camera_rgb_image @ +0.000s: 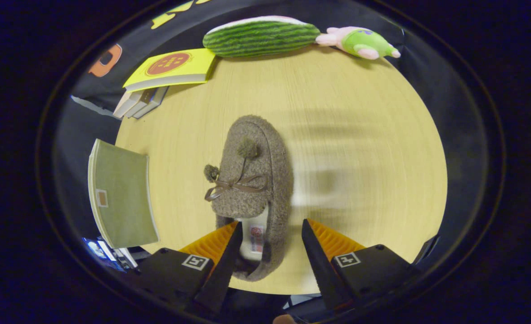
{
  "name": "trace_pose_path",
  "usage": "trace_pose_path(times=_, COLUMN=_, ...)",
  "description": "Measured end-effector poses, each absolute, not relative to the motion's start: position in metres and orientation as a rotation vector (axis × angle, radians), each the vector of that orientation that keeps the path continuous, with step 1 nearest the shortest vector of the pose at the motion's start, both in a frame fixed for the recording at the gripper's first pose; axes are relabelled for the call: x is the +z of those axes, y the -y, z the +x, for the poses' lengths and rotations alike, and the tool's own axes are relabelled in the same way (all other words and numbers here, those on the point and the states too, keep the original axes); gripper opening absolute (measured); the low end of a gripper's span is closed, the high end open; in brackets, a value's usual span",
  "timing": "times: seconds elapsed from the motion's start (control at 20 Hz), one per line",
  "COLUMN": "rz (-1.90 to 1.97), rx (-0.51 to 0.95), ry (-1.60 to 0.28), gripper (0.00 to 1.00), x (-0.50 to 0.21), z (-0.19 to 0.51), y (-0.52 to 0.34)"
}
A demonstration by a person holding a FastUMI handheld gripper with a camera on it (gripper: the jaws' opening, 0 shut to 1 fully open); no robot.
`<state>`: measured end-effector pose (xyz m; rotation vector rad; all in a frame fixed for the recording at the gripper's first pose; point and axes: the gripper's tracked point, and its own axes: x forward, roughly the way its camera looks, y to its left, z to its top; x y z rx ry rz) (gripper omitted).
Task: Open the storage box then place both shoes into the box .Put the left shoe in first, then the right shoe, with the right side of both shoes facing outward in a uniform manner.
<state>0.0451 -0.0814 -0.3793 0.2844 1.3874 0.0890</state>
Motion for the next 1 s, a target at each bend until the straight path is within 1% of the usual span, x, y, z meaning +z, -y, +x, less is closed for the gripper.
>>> trace_pose_path(times=0.05, rz=0.293, rx=0.101, ry=-1.4, gripper=0.84, x=-0.381, z=0.042, y=0.079)
trace_pose_path(times=0.1, rz=0.304, rx=0.106, ry=-1.409, gripper=0.77, x=-0.382, z=0.042, y=0.079)
trace_pose_path(times=0.25, rz=0.343, rx=0.087, ry=-1.439, gripper=0.53, x=-0.391, z=0.039, y=0.081)
trace_pose_path(times=0.3, rz=0.357, rx=0.077, ry=-1.447, gripper=0.43, x=-0.392, z=0.039, y=0.083)
trace_pose_path(times=0.35, rz=0.364, rx=0.066, ry=-1.451, gripper=0.4, x=-0.394, z=0.039, y=0.085)
trace_pose_path(times=0.45, rz=0.364, rx=0.046, ry=-1.444, gripper=0.29, x=-0.393, z=0.039, y=0.088)
trace_pose_path(times=0.55, rz=0.371, rx=0.036, ry=-1.433, gripper=0.09, x=-0.392, z=0.039, y=0.087)
trace_pose_path(times=0.6, rz=0.389, rx=0.041, ry=-1.439, gripper=0.06, x=-0.39, z=0.034, y=0.083)
trace_pose_path(times=0.8, rz=0.445, rx=0.058, ry=-1.425, gripper=0.06, x=-0.372, z=0.027, y=0.065)
trace_pose_path(times=1.0, rz=0.44, rx=0.106, ry=-1.392, gripper=0.06, x=-0.329, z=0.02, y=0.032)
